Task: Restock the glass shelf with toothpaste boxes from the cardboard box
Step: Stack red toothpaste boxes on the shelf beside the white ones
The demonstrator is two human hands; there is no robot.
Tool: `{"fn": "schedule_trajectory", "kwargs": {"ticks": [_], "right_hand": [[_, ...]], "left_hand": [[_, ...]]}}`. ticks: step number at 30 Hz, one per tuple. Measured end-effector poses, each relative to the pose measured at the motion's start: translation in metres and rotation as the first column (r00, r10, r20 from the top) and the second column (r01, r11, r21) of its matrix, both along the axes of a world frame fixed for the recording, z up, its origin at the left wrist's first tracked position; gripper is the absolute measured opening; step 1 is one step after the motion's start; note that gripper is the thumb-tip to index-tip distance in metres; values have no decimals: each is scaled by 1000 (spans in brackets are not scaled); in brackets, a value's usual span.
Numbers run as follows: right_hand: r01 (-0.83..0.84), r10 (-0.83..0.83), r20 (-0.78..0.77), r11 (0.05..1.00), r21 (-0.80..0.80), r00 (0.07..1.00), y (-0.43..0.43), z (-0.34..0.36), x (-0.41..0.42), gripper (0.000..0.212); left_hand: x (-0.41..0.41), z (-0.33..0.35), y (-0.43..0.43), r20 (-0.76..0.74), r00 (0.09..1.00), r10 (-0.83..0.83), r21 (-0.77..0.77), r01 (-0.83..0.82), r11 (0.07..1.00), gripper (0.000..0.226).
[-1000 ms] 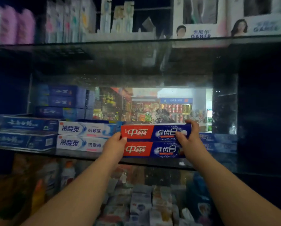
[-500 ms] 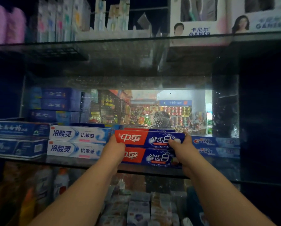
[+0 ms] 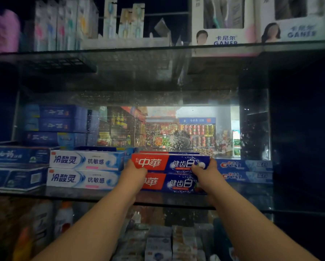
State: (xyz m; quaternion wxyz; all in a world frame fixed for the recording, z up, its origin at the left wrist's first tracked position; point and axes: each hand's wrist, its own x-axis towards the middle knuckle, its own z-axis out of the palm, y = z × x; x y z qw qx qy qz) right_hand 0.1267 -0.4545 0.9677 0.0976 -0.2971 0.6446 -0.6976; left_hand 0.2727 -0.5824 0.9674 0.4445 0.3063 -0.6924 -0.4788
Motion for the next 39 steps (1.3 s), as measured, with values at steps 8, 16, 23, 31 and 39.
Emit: {"fn": "schedule_trajectory", "kwargs": {"ticks": [8,16,23,31,39], "right_hand": [[218,-225,-250,974,-54,942,3,25,-8,49],[127,-104,-175,983,129,979,-9,28,-23,21],[-67,69,-6,979,193,998,-8,19,-28,62],[-119,98,157,985,126,983,-12,21,-34,64],[-121,93,194,984,134,977,-10,23,-32,47]], "left_hand": [[0,30,0,-46,998,52,-218,-60,974,33],[-23,51,-19,173,983,62,-124,-41,991,23],[-20,54,-26,296,954,-40,146,-4,989,16],[-27,48,-22,253,967,-23,181,-24,983,10],[-26,53,-19,271,962,-41,210,-18,978,11]]}}
